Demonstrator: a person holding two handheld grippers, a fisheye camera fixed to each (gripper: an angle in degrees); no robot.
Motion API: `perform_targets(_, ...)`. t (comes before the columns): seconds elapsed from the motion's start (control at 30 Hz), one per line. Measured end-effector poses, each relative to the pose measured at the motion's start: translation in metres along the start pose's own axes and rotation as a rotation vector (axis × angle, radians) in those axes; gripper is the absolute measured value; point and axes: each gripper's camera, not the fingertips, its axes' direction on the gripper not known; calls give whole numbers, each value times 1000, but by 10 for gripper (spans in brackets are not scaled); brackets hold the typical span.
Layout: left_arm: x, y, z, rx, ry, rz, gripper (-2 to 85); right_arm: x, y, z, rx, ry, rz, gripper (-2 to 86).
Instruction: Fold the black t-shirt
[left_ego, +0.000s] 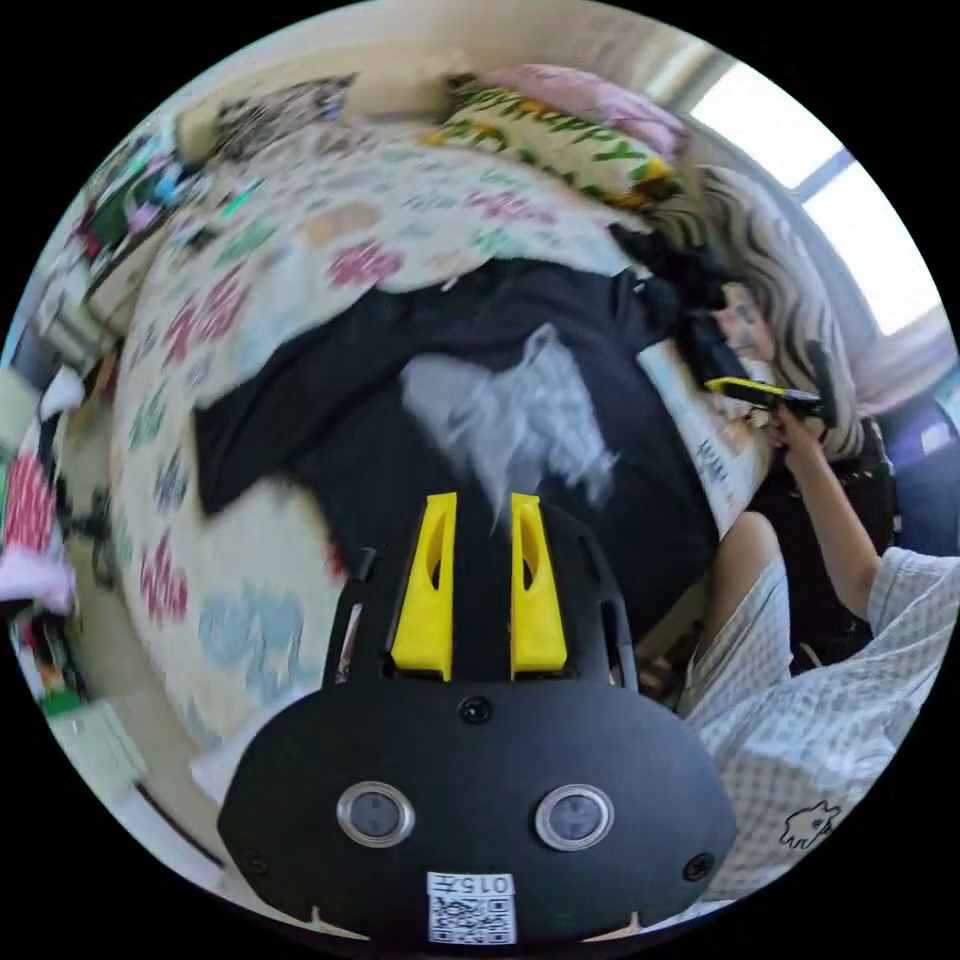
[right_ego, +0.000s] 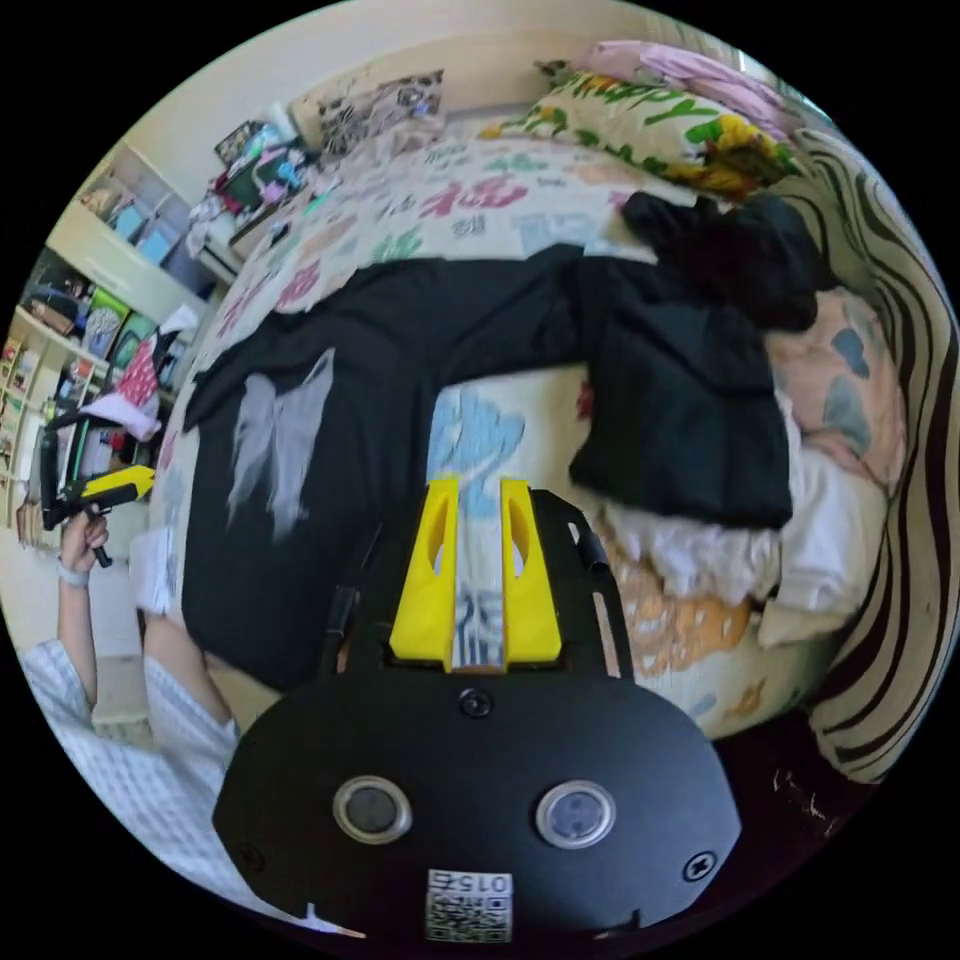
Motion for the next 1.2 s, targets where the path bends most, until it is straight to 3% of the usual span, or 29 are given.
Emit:
perform_targets(0.2, 55, -218, 116, -15, 148, 149, 89, 24, -63, 22, 37, 128, 64, 77)
perform_targets(0.5, 128, -370, 258, -172, 191, 138, 97, 55, -83, 27, -104, 27, 110, 8)
perform_targets(0.77, 143, -422, 335, -325, 184, 180, 61, 75, -76, 2, -97, -82, 164, -9)
perform_targets(0.93, 130, -436, 353, -329, 242, 196, 5, 75, -75, -6, -93, -98, 174, -9)
perform_targets(1.2, 65, -432, 304, -46, 451, 134, -7, 54, -86, -34, -11, -56, 135, -9)
